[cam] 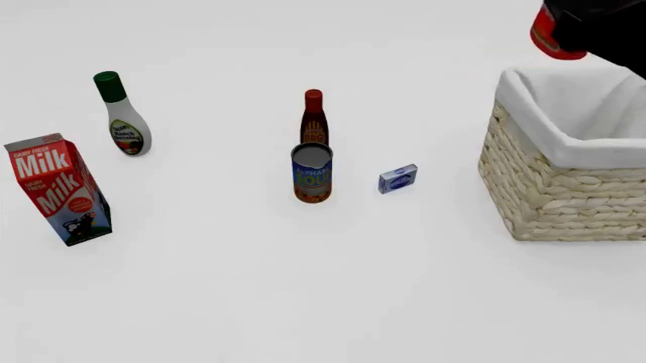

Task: Pick the ketchup and place it in the basket.

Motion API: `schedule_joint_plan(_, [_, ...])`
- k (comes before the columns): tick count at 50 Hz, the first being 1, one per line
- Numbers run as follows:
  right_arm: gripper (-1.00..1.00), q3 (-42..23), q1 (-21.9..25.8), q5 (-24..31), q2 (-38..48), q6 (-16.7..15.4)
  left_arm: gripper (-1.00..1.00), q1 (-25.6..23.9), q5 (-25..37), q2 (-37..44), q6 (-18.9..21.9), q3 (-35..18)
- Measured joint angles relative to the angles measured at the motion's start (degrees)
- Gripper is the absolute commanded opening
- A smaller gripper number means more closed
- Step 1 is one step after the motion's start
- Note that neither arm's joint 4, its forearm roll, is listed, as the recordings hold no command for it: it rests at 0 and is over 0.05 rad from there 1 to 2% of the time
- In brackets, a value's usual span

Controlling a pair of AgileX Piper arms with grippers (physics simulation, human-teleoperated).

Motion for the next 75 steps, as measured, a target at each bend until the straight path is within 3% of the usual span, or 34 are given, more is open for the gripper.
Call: schedule_joint_plan(75, [-1.0,-0.89,-16.14,-1.07,7.46,2.0,1.0,-0.9,-1.28,-0.01,2.23,2.25])
